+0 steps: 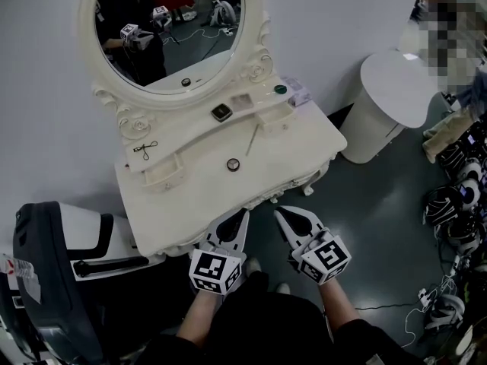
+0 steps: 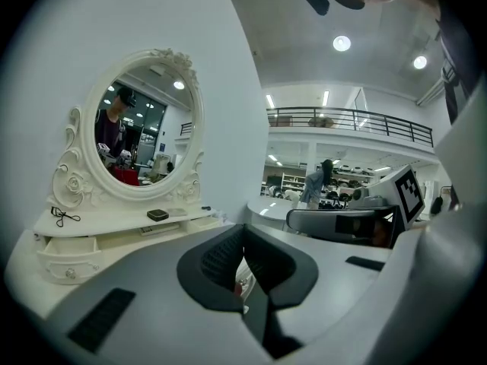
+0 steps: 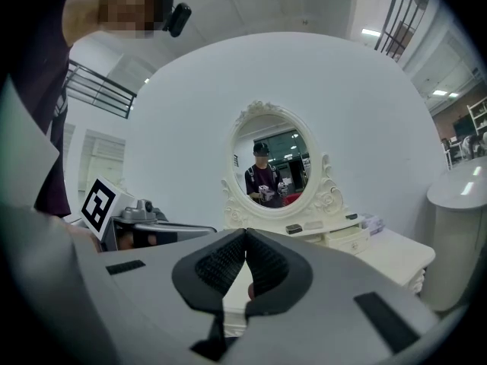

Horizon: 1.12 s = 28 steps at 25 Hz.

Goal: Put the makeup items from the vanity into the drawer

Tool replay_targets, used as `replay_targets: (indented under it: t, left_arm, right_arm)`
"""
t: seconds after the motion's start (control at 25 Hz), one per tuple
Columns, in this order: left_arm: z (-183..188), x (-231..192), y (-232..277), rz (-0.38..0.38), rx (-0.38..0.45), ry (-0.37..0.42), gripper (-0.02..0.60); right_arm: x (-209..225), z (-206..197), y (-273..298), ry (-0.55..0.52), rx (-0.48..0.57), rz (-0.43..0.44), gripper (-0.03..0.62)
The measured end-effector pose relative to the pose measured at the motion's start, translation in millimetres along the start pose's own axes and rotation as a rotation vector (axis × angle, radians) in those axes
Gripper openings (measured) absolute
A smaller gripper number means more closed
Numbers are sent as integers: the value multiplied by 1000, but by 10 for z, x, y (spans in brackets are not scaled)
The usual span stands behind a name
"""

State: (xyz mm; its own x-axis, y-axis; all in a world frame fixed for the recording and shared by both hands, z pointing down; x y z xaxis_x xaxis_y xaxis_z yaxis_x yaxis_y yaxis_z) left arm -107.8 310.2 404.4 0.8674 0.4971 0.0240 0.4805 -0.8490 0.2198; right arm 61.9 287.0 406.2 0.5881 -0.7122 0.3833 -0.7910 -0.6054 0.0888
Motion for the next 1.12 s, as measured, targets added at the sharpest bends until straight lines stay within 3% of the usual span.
replay_targets:
  t: [0.56,1.12]
  left_arm:
    - [-98,-309,138,-38,-30,-34,15]
    - [-220,-724,670,26,-87,-65,15]
  right_arm:
    - [97,-1,230,19,-24,-53,23]
    - [702,126,862,63,-51,6,23]
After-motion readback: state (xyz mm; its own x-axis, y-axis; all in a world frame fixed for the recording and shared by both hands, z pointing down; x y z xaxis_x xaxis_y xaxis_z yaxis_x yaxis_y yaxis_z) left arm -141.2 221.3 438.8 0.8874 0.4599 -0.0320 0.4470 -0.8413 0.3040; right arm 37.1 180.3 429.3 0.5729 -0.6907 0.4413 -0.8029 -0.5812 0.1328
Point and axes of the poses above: the fingertips, and each gripper's own axes: y forward along the fingers, x to its right, z out of its top, the point moved 8 cm from there along -y, backward along the fingers, and after that the axes turned 10 degrees about y, right-handed, at the moved point
